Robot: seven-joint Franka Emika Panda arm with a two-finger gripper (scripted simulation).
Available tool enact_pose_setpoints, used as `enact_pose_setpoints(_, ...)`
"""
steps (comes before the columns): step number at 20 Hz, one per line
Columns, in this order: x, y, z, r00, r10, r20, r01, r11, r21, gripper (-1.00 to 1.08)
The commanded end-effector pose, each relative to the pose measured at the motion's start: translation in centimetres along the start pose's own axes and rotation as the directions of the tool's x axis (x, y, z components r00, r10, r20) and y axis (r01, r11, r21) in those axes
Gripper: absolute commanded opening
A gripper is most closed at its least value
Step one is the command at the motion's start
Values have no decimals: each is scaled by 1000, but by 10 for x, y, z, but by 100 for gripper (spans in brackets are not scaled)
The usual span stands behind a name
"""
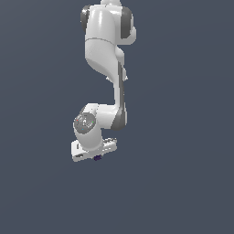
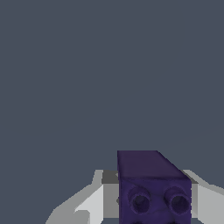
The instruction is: Pick up the object and move it to a goal position.
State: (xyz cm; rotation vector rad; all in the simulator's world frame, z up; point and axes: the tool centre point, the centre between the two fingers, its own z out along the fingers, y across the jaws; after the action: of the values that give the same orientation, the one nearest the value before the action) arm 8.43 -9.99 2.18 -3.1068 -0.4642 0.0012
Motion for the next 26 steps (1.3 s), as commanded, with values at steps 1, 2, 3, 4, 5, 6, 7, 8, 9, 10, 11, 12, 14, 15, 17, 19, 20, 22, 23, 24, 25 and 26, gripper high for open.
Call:
enact_pose_setpoints(1,0,0,0,1000,0,-1,0,1000,0,-100)
enact_pose_setpoints(2,0,0,0,1000,0,-1,0,1000,0,-100)
enact_pose_setpoints(3,0,0,0,1000,0,-1,0,1000,0,-100)
enact_pose_setpoints(4,0,0,0,1000,0,-1,0,1000,0,-100)
enact_pose_setpoints(5,0,0,0,1000,0,-1,0,1000,0,-100)
enact_pose_setpoints(6,0,0,0,1000,0,-1,0,1000,0,-100)
enact_pose_setpoints(7,0,0,0,1000,0,-1,0,1000,0,-100)
enact_pose_setpoints(8,0,0,0,1000,0,-1,0,1000,0,-100)
enact_pose_setpoints(9,0,0,0,1000,0,0,0,1000,0,-100)
enact_pose_setpoints(10,0,0,0,1000,0,0,0,1000,0,-100)
enact_pose_setpoints(11,1,-1,-1,1000,0,0,0,1000,0,-100)
enact_pose_setpoints(12,1,-2,-2,1000,0,0,0,1000,0,-100)
enact_pose_setpoints(14,2,-5,-7,1000,0,0,0,1000,0,-100)
enact_pose_setpoints(15,3,-7,-10,1000,0,0,0,1000,0,-100)
enact_pose_setpoints(17,5,-13,-18,1000,0,0,0,1000,0,-100)
enact_pose_setpoints(19,8,-21,-29,1000,0,0,0,1000,0,-100)
enact_pose_setpoints(20,9,-26,-36,1000,0,0,0,1000,0,-100)
enact_pose_setpoints(22,13,-36,-51,1000,0,0,0,1000,0,-100)
enact_pose_setpoints(23,15,-43,-60,1000,0,0,0,1000,0,-100)
enact_pose_setpoints(24,17,-49,-69,1000,0,0,0,1000,0,-100)
enact_pose_setpoints(25,20,-56,-79,1000,0,0,0,1000,-1,-100)
enact_pose_setpoints(26,22,-63,-88,1000,0,0,0,1000,-1,-100)
